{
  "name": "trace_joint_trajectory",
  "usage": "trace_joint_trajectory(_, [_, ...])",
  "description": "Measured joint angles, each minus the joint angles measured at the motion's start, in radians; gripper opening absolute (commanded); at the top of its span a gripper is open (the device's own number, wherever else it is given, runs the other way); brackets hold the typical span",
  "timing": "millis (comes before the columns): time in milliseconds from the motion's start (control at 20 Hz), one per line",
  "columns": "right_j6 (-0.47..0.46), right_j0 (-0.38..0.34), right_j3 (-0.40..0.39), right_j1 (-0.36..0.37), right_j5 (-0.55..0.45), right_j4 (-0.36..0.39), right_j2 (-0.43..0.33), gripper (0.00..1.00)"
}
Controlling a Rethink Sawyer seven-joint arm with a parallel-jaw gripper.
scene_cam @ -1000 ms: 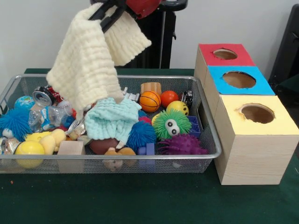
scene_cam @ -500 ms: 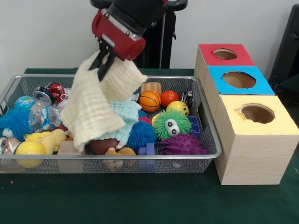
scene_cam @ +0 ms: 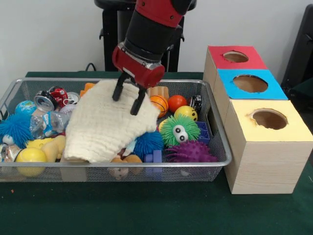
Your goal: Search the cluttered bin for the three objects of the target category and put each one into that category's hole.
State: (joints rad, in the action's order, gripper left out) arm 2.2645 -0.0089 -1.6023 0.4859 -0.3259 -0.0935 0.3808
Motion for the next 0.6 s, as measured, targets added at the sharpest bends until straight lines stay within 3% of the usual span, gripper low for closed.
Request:
trace_joint_trajectory(250, [0.0, -0.163, -0.048, 0.058, -0.046, -0.007, -0.189, 1.0])
trace_joint_trajectory(600, [0.0, -0.246, -0.051, 0.098, -0.05, 0.037, -0.267, 1.0])
